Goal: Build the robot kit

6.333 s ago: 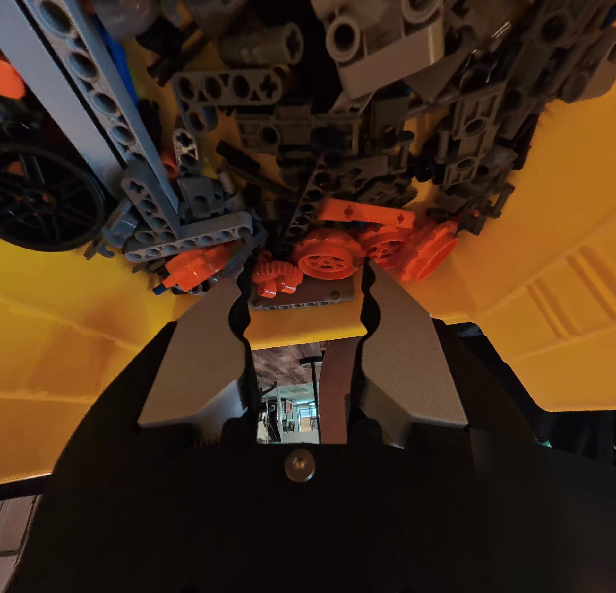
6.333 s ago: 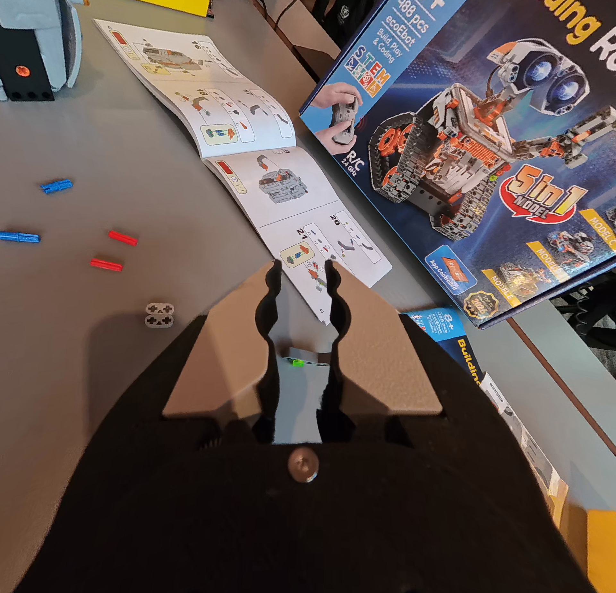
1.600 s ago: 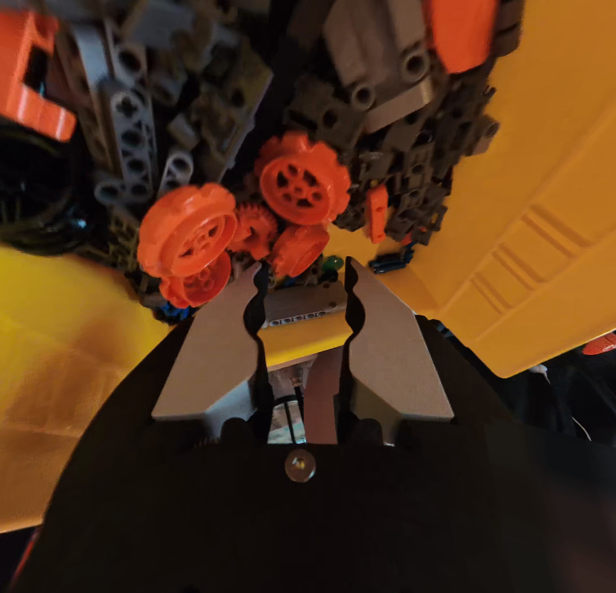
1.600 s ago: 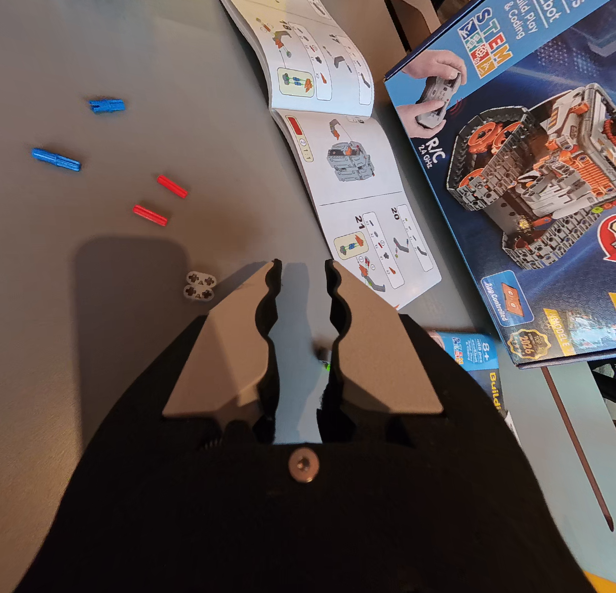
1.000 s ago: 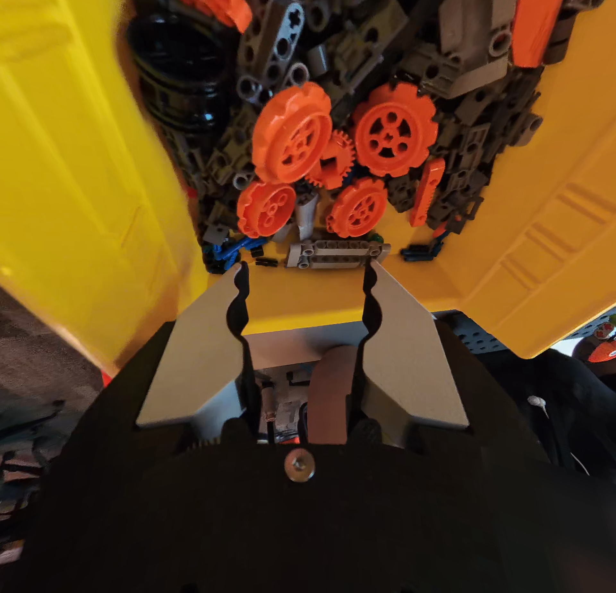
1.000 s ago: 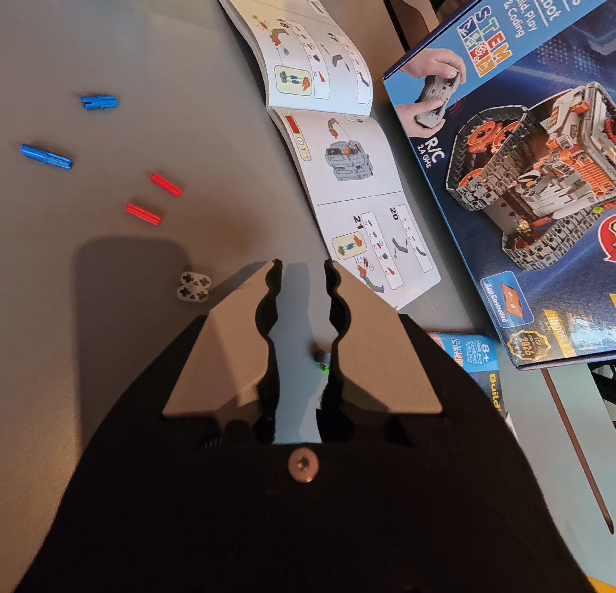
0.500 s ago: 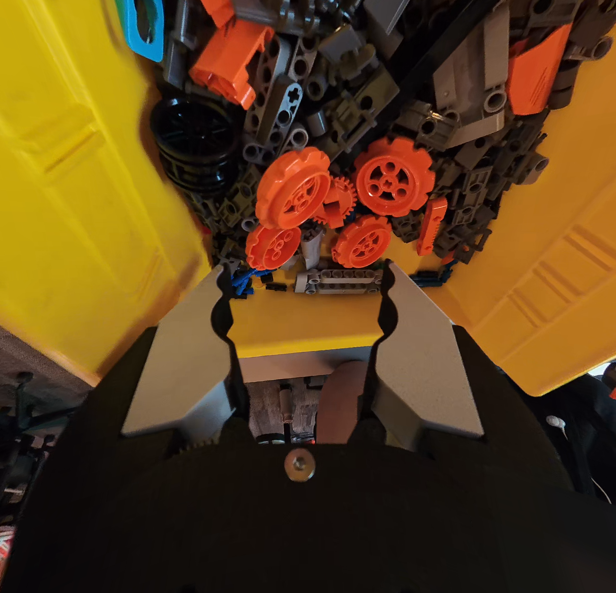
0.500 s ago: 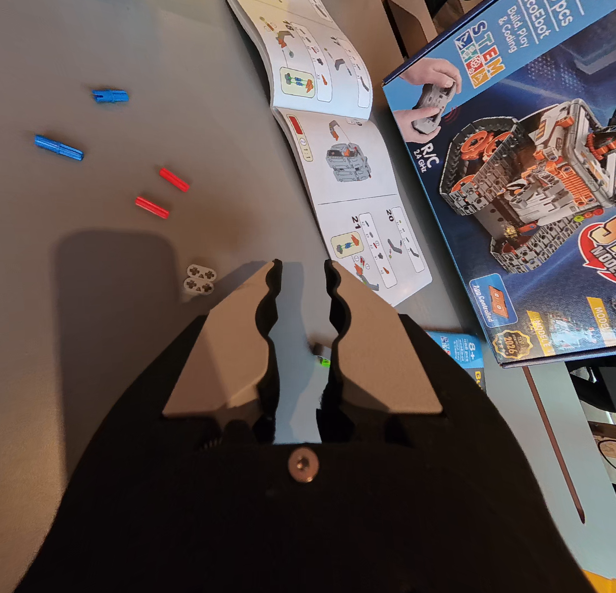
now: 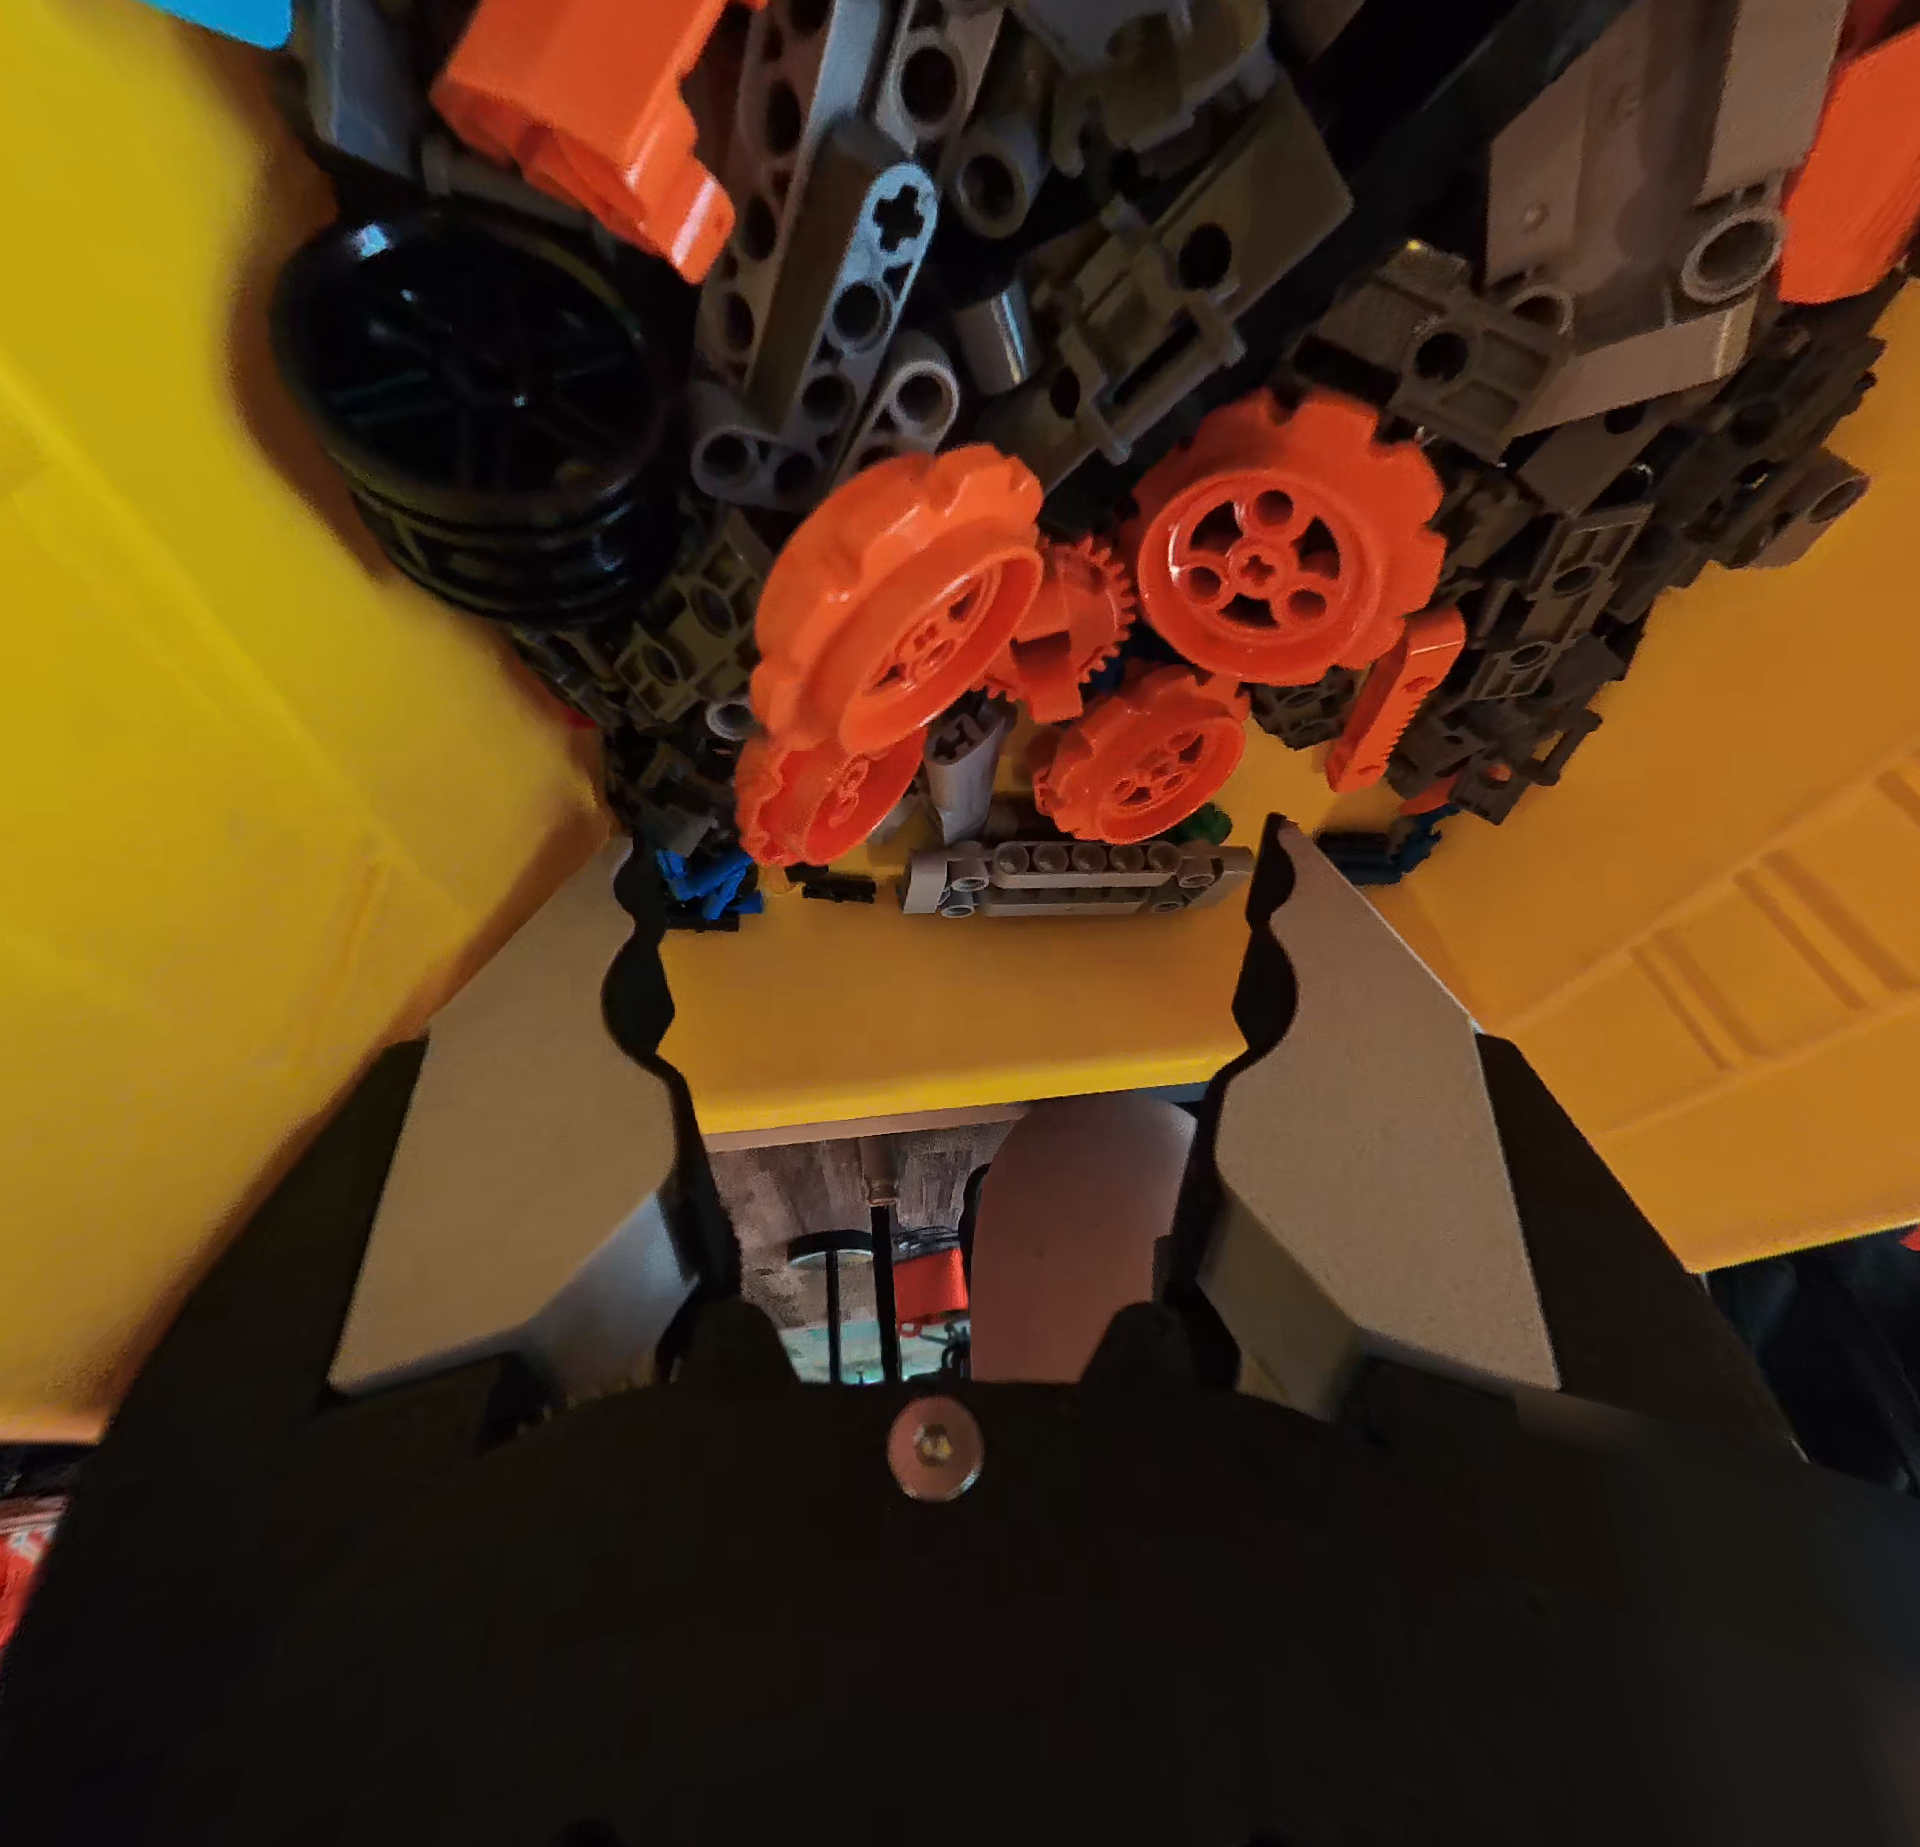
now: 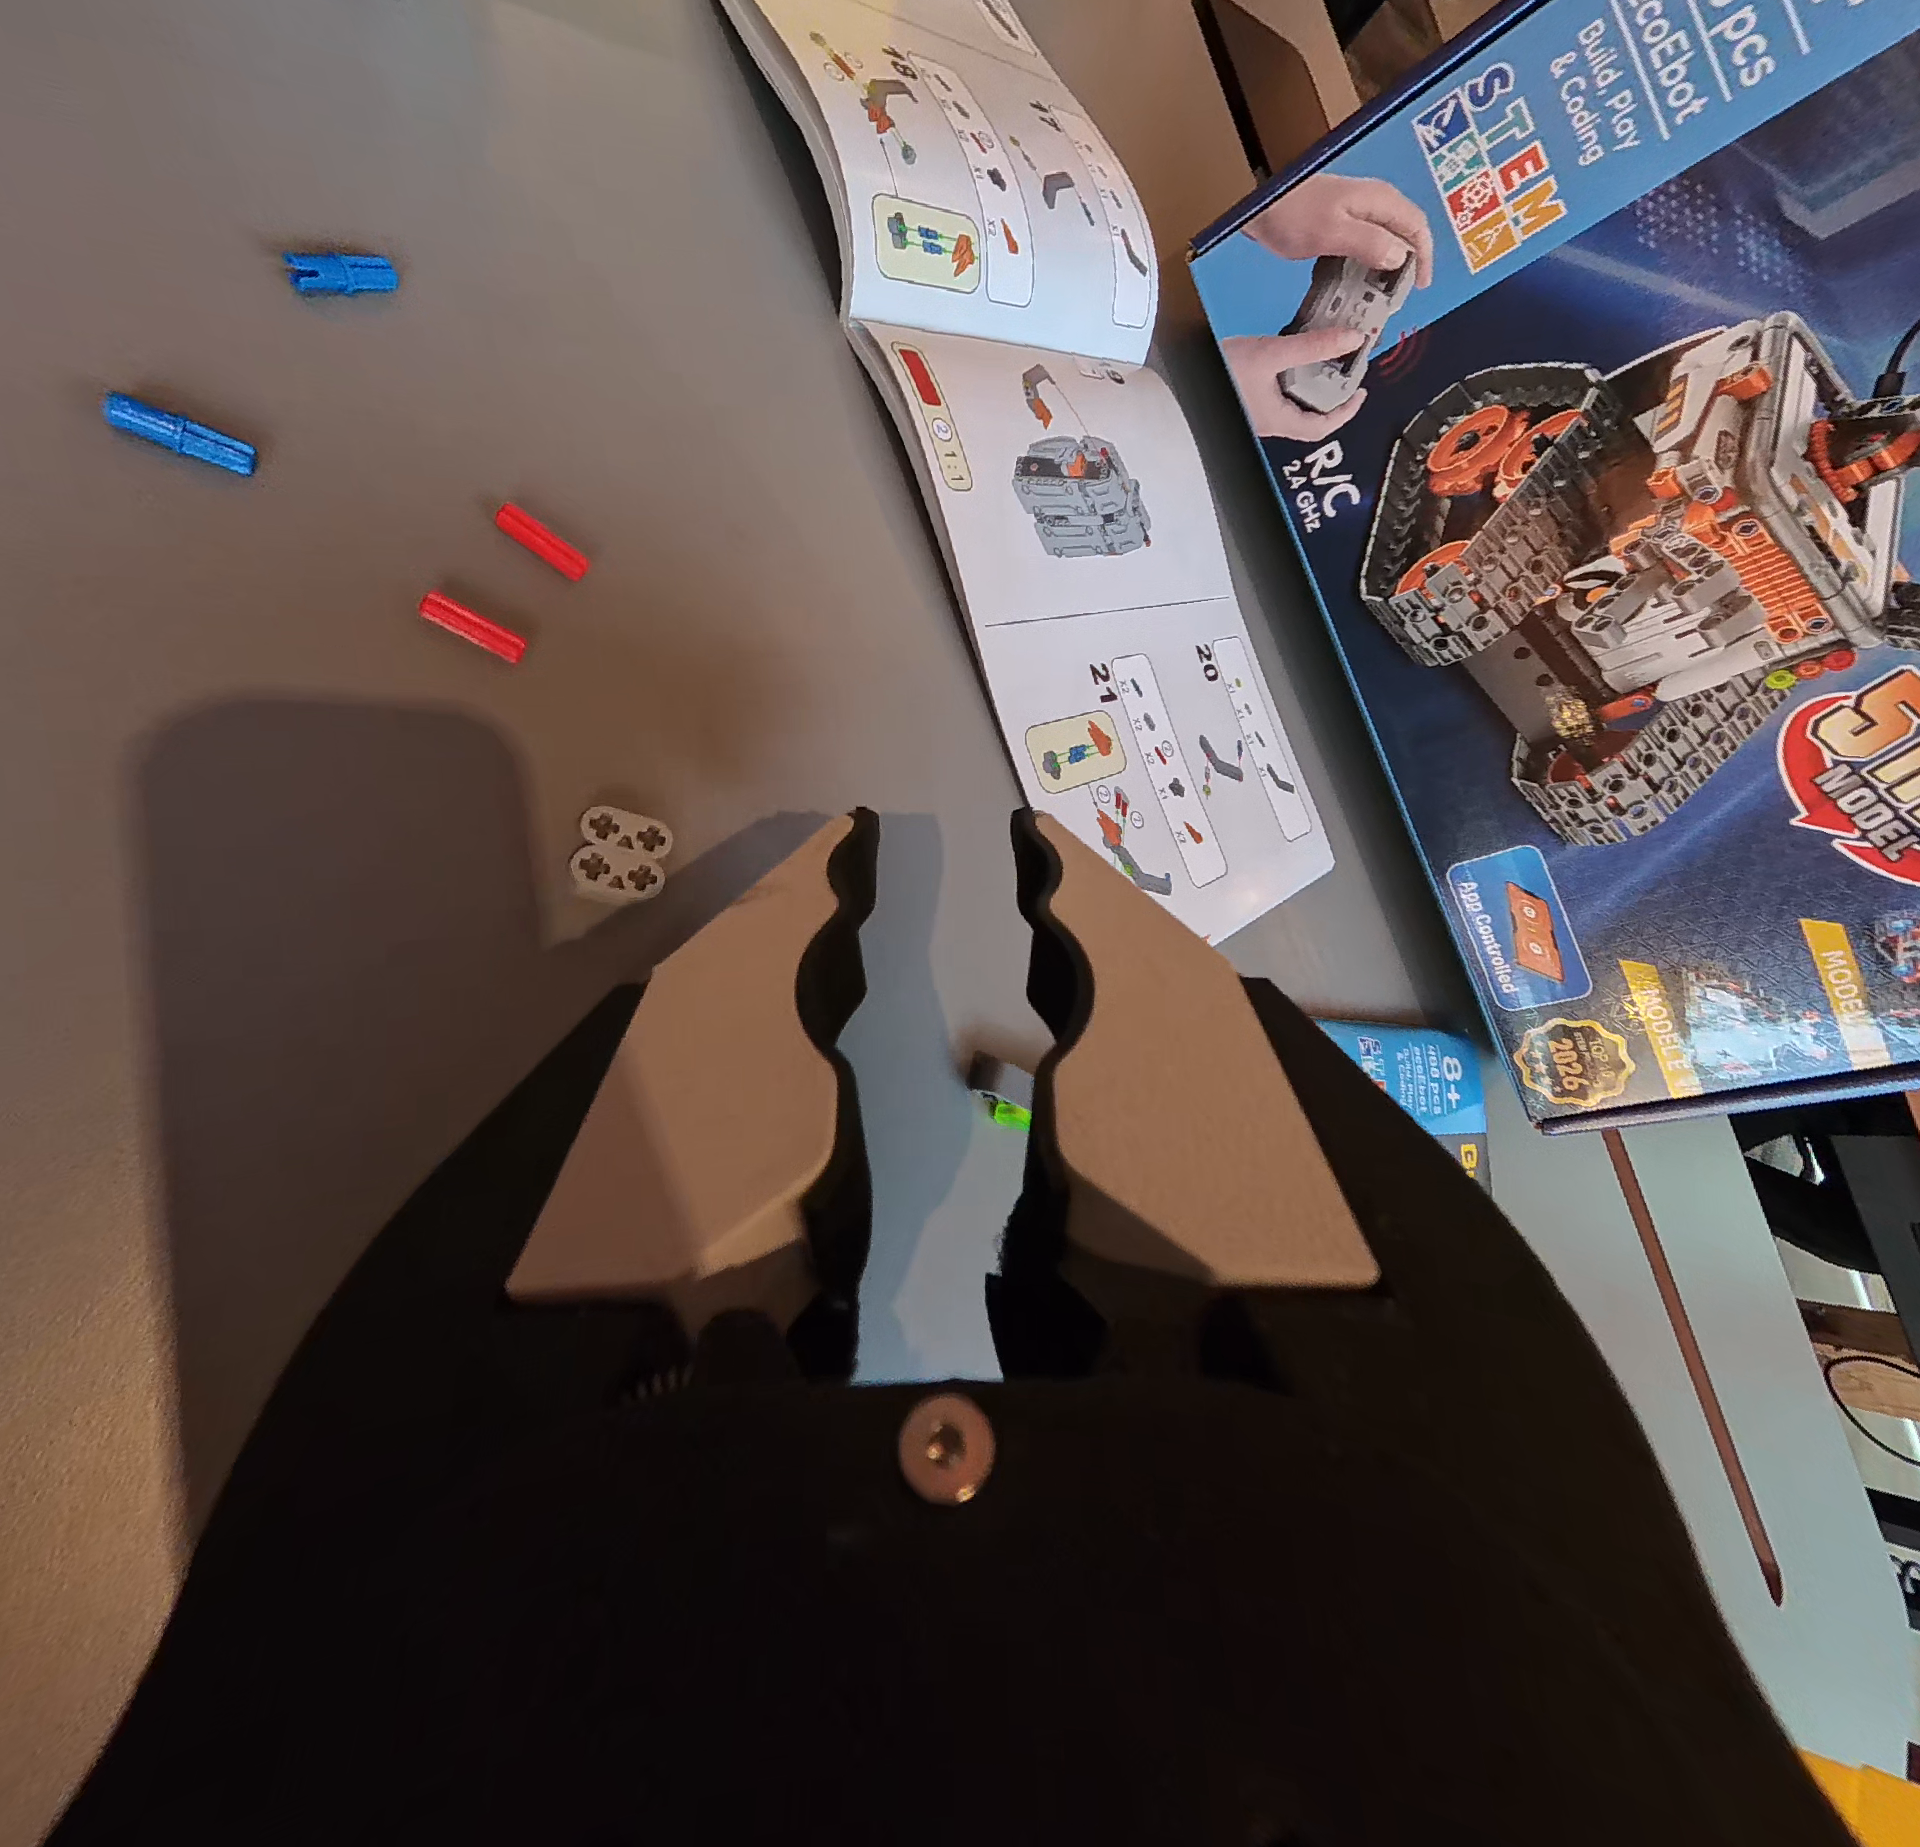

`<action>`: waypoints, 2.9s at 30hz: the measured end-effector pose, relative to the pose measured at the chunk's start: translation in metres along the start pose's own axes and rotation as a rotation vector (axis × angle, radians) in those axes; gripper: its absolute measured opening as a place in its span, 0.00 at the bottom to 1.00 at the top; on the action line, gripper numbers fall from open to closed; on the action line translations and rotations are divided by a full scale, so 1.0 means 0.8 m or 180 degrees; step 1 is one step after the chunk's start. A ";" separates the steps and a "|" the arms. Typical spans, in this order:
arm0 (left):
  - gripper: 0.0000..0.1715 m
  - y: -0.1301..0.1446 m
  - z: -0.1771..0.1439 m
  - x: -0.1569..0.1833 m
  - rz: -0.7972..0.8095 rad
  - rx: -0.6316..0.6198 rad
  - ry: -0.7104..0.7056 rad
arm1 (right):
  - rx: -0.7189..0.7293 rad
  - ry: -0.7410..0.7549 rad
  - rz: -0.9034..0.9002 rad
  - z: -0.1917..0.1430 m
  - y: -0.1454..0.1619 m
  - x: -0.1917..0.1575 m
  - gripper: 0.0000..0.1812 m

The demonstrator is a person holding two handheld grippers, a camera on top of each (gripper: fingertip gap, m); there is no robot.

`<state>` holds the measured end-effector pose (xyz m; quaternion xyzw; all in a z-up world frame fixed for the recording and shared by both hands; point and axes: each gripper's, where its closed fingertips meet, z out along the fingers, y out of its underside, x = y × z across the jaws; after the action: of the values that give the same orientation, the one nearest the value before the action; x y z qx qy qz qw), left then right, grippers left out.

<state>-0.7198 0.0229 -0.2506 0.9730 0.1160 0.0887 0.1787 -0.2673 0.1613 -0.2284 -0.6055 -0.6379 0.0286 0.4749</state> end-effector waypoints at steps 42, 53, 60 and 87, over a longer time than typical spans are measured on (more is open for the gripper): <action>0.37 -0.036 -0.030 0.077 0.0734 0.0484 0.0015 | 0.0140 0.0884 0.0794 -0.037 0.014 0.084 0.17; 0.38 0.007 -0.031 0.008 -0.0031 0.0396 0.0107 | 0.0187 0.0832 0.0712 -0.038 0.005 0.078 0.17; 0.38 0.006 -0.035 -0.004 -0.0116 0.0466 0.0173 | 0.0097 0.0681 0.0453 -0.027 0.005 0.062 0.17; 0.34 -0.062 -0.046 0.002 0.0357 0.0836 -0.0042 | 0.0055 0.0608 0.0415 -0.022 0.009 0.056 0.15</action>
<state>-0.7358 0.0805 -0.2346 0.9935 0.0708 0.0762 0.0453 -0.2425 0.1895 -0.1970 -0.6416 -0.5488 0.0070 0.5359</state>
